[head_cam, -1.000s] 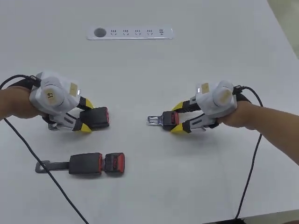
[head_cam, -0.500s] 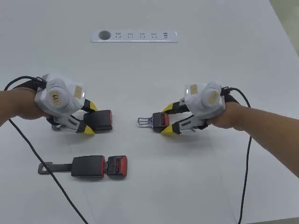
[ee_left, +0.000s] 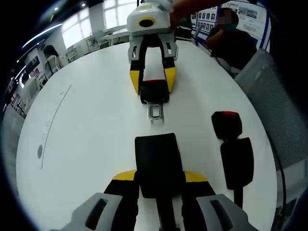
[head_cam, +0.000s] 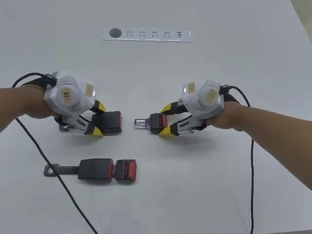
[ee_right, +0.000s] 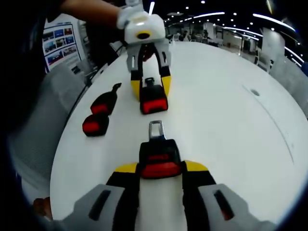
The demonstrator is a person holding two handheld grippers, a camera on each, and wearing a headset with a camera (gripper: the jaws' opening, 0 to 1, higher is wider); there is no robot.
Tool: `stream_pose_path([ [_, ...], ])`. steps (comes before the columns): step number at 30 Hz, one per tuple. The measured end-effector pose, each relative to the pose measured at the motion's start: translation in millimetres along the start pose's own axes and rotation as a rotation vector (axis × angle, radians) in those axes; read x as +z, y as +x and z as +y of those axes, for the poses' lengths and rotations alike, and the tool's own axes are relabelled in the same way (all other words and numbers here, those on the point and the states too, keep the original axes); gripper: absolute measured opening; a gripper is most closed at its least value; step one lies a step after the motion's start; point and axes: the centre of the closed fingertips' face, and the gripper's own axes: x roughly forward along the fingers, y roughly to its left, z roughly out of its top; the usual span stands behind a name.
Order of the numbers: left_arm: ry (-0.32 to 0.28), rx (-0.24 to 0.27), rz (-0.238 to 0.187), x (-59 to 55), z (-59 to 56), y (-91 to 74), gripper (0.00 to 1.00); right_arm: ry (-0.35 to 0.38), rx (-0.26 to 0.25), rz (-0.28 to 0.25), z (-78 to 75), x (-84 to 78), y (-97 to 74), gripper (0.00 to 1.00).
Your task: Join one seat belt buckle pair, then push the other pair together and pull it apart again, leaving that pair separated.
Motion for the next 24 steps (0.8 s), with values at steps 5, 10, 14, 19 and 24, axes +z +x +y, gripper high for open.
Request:
stream_pose_path([
  [5,0.003,-0.003,0.005,-0.2,-0.2,0.5,0.35,-0.009,0.017,-0.001,1.3,8.3,8.2,0.34],
  [10,0.011,-0.006,0.014,0.0,-0.7,0.8,0.35,-0.019,0.025,-0.008,1.1,17.9,17.5,0.34],
  [14,0.011,-0.009,0.015,0.3,-1.1,0.6,0.35,-0.031,0.031,-0.003,4.3,24.5,23.3,0.34],
  [19,0.022,-0.014,0.030,0.6,-1.8,0.9,0.35,-0.014,0.033,-0.013,9.3,33.4,33.4,0.34],
  [24,0.025,-0.010,0.030,1.3,-1.1,0.3,0.34,-0.010,0.032,-0.012,5.3,33.8,30.2,0.34],
])
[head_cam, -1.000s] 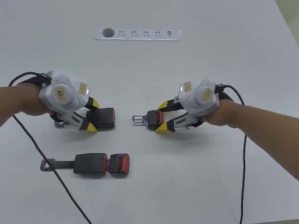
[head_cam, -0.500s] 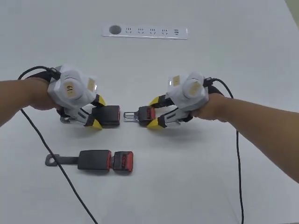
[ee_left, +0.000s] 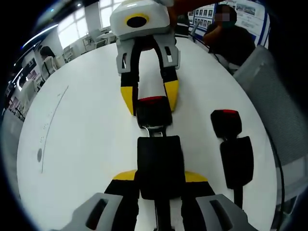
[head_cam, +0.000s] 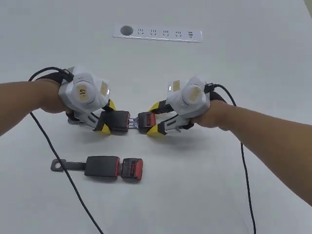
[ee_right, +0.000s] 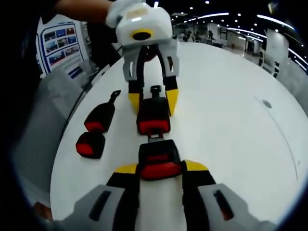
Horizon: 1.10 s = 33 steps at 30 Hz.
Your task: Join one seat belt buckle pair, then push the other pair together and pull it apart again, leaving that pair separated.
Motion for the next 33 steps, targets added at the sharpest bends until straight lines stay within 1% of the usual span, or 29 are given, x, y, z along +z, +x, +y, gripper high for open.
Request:
stream_pose_path([
  [3,0.003,-0.002,0.012,0.3,0.4,0.1,0.34,0.003,-0.003,0.008,1.6,0.4,1.7,0.34],
  [7,-0.021,0.008,-0.004,0.0,0.3,-0.3,0.34,0.016,-0.021,0.012,2.7,0.1,3.3,0.34],
  [10,-0.028,0.013,0.001,-0.1,0.5,0.3,0.34,0.030,-0.029,0.009,2.9,0.7,4.3,0.33],
  [12,-0.030,0.014,0.003,-0.3,0.9,0.4,0.34,0.039,-0.037,0.016,2.5,1.3,5.2,0.33],
  [15,-0.032,0.017,0.000,0.1,1.1,0.7,0.34,0.062,-0.052,0.001,3.7,6.7,10.5,0.33],
  [16,-0.032,0.018,0.000,0.0,1.1,0.9,0.34,0.064,-0.055,-0.009,4.6,12.2,15.5,0.33],
  [18,-0.038,0.019,-0.003,-0.1,1.0,1.1,0.34,0.057,-0.065,0.010,5.5,12.4,15.7,0.33],
  [20,-0.045,0.020,-0.004,-0.1,1.1,1.3,0.34,0.085,-0.071,0.008,4.6,11.8,14.8,0.33],
  [22,-0.047,0.021,0.005,0.3,1.0,1.8,0.34,0.111,-0.081,0.010,4.4,12.1,14.8,0.33],
  [24,-0.049,0.021,0.005,0.0,0.8,1.7,0.34,0.110,-0.093,0.023,5.2,12.0,16.3,0.33],
  [28,-0.063,0.028,-0.008,0.3,-0.1,1.5,0.34,0.113,-0.108,0.041,5.3,12.6,16.8,0.33],
  [33,-0.059,0.027,0.011,0.4,-0.2,2.0,0.34,0.113,-0.114,0.037,4.1,11.8,16.8,0.33],
])
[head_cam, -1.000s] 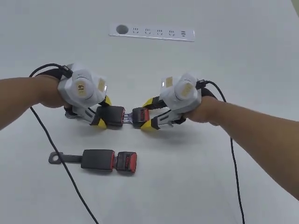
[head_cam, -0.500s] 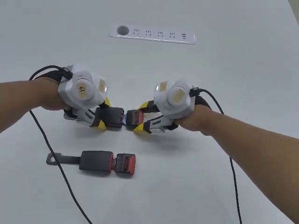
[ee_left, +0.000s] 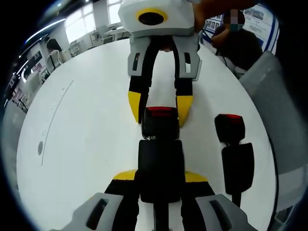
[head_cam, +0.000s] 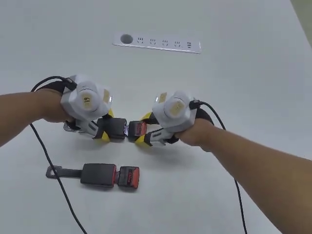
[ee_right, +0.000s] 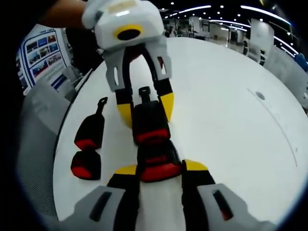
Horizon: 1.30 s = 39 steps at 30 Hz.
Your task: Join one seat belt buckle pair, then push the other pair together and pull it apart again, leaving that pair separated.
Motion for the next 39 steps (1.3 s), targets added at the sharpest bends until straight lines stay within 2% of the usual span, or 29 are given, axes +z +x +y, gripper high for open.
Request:
stream_pose_path([
  [23,-0.012,0.005,-0.004,-0.3,0.2,-0.9,0.34,-0.025,-0.024,0.023,-2.4,-0.4,1.1,0.34],
  [39,-0.003,0.003,-0.003,-0.1,0.0,-0.8,0.34,-0.053,-0.018,0.051,-4.2,-3.2,-0.8,0.34],
])
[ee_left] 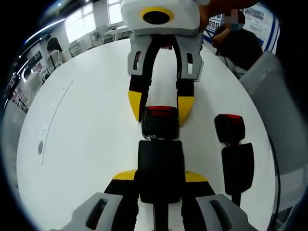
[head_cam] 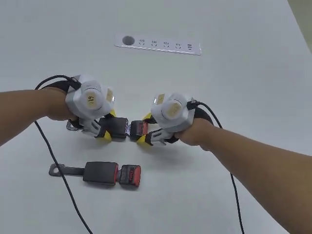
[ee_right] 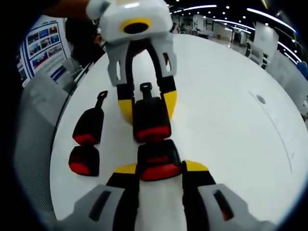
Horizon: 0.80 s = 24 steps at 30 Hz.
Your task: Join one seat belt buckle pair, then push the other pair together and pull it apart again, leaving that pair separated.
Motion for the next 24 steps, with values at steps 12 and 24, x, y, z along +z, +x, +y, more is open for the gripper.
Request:
stream_pose_path([
  [12,-0.011,0.003,-0.014,-0.4,0.0,-0.1,0.35,-0.017,0.018,0.018,-2.4,-16.8,-13.9,0.34],
  [24,-0.010,0.001,-0.026,-0.3,0.3,-0.2,0.35,-0.029,0.014,0.017,-4.0,-48.4,-35.5,0.35],
])
